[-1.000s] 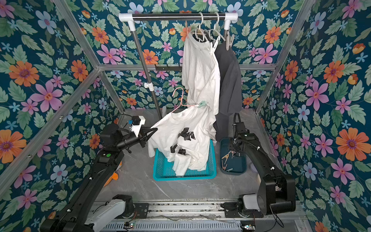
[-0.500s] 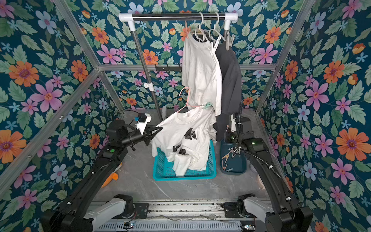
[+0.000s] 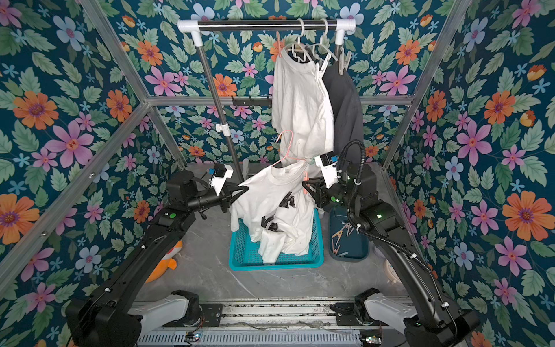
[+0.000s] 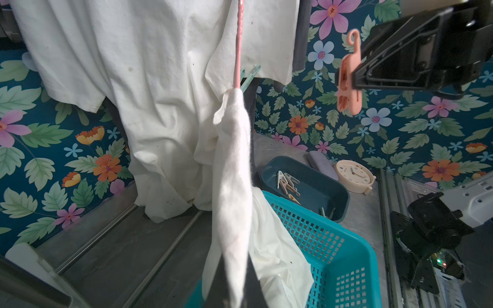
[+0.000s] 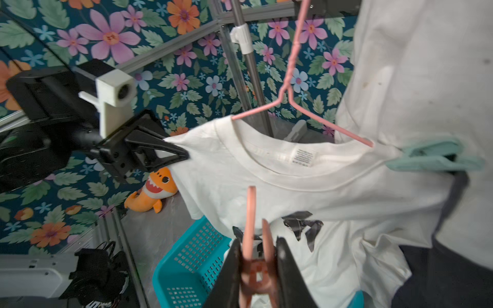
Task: Use clothespins to secure the t-shirt on both sides of the hanger
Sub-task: Clamp the T-shirt on the hanger.
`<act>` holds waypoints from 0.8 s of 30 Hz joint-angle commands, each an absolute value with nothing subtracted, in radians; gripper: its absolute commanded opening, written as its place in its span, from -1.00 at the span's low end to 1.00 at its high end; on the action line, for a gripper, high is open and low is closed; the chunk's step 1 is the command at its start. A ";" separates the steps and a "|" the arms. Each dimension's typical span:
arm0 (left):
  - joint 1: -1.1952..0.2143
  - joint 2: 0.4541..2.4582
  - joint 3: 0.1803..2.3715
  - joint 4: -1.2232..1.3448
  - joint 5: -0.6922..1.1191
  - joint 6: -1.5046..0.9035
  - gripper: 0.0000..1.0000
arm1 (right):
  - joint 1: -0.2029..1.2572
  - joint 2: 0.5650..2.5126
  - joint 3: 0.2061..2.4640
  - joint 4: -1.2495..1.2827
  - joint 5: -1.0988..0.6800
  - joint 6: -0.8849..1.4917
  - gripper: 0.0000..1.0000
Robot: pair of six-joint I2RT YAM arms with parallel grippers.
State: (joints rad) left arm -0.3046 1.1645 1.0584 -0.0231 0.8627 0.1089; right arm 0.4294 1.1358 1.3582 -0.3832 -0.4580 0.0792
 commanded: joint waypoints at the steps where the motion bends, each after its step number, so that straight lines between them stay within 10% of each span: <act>1: -0.305 1.181 1.082 -0.019 0.911 0.141 -1.00 | 0.458 1.183 1.420 -0.312 -0.545 0.013 -1.00; 24: -0.305 1.252 1.166 -0.058 1.014 0.195 -1.00 | 0.483 1.523 1.765 -0.242 -1.055 -0.072 -1.00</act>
